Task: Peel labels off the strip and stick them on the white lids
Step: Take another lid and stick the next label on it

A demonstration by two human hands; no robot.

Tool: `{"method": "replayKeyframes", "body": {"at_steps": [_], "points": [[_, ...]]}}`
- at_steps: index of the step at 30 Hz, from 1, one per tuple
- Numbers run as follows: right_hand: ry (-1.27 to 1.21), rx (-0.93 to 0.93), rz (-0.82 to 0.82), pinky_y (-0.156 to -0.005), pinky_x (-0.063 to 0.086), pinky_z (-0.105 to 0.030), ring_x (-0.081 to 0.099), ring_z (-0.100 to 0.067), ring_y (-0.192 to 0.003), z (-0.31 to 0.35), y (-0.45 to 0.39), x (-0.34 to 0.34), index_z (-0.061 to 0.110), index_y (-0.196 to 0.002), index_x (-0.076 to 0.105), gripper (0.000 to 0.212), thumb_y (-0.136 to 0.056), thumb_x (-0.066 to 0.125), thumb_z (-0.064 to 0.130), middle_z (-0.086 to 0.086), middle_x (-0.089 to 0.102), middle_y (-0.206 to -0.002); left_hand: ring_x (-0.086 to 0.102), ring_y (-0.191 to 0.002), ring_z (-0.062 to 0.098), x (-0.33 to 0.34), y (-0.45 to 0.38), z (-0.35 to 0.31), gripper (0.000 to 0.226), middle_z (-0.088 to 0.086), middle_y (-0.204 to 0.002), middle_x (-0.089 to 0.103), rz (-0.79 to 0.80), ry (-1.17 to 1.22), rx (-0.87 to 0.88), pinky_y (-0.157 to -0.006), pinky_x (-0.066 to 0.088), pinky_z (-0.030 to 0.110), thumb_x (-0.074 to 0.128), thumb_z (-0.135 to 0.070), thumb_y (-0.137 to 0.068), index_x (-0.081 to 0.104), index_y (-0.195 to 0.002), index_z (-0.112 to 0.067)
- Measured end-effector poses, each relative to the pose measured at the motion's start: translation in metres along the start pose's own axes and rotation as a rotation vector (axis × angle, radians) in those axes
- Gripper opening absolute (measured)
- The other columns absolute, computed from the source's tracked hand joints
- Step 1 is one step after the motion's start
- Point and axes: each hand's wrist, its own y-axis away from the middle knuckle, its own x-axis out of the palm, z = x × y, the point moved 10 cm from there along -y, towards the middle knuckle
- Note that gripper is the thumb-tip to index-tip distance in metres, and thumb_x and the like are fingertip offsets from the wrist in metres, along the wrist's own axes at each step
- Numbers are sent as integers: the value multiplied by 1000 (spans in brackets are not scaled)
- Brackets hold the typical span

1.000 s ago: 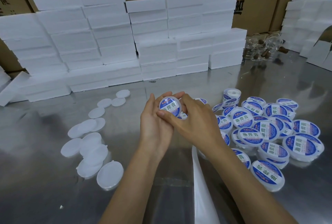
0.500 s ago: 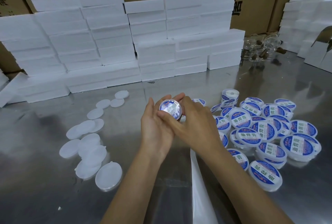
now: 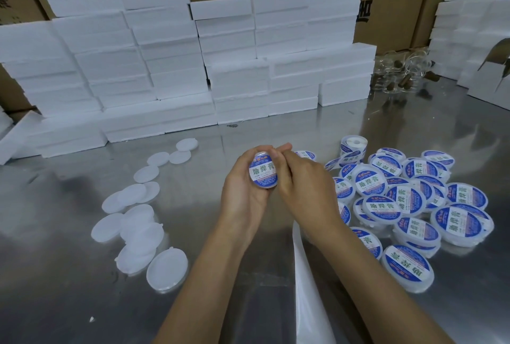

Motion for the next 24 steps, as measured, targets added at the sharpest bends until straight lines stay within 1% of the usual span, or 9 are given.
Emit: {"method": "replayKeyframes", "body": {"at_steps": [2, 5, 8, 10, 13, 17, 19, 21, 24], "points": [[-25, -38, 23, -60, 33, -33, 58, -21, -67, 2, 2, 2, 18, -93, 59, 39, -102, 35, 47, 1, 64, -73, 70, -108, 25, -3, -1, -1, 25, 21, -121, 70, -16, 29, 5, -91, 54, 33, 36, -19, -105, 56, -105, -4], [-46, -72, -24, -59, 31, -30, 44, 3, -58, 13, 10, -5, 38, -77, 36, 33, -89, 47, 67, 20, 41, -58, 71, -108, 25, -3, 0, 0, 23, 18, -122, 70, -20, 102, -18, -87, 57, 32, 39, -20, -104, 57, -104, -6], [-92, -69, -27, -67, 31, -31, 46, 18, -73, 11, 11, -4, 41, -70, 29, 39, -84, 52, 70, 22, 39, -56, 70, -111, 26, -3, 0, 1, 23, 17, -124, 69, -8, 143, -36, -77, 61, 31, 41, -20, -103, 59, -104, -6], [-160, -44, 37, -71, 34, -32, 49, 7, -68, 4, 8, 3, 39, -71, 32, 35, -90, 55, 58, 20, 46, -60, 69, -113, 26, -4, -1, 1, 24, 17, -126, 69, 9, 174, -57, -76, 61, 34, 37, -19, -105, 58, -108, -6], [-207, -35, 80, -69, 31, -29, 50, -3, -63, -1, 6, 5, 34, -75, 38, 27, -97, 52, 42, 16, 50, -62, 66, -119, 28, -5, -1, 1, 25, 18, -130, 66, 36, 177, -59, -85, 59, 35, 34, -18, -107, 56, -111, -5], [-69, -17, 23, -84, 29, -34, 53, -7, -64, -6, 8, -8, 29, -76, 48, 29, -100, 42, 45, 10, 57, -63, 61, -126, 31, -2, -1, 7, 29, 16, -136, 63, 69, 175, -63, -101, 50, 40, 35, -20, -106, 60, -105, -6], [-76, -22, 2, -85, 31, -37, 51, -9, -61, -7, 8, -17, 29, -69, 45, 33, -100, 46, 40, 8, 52, -56, 63, -122, 31, 3, 0, 9, 25, 15, -137, 62, 101, 166, -72, -98, 51, 40, 40, -20, -103, 61, -108, -6], [-128, 4, -26, -89, 36, -42, 52, -14, -61, -12, 6, -28, 24, -67, 48, 34, -100, 49, 34, 8, 51, -55, 66, -114, 32, 5, 0, 10, 27, 16, -133, 64, 106, 156, -73, -96, 54, 42, 48, -19, -96, 60, -118, -8], [-352, 168, -31, -83, 44, -46, 53, -17, -57, -41, 3, -41, 14, -70, 54, 38, -100, 50, 36, 7, 52, -53, 64, -118, 31, -6, -3, 11, 37, 16, -131, 66, 37, 119, -70, -106, 47, 48, 54, -20, -93, 59, -128, -10]]}}
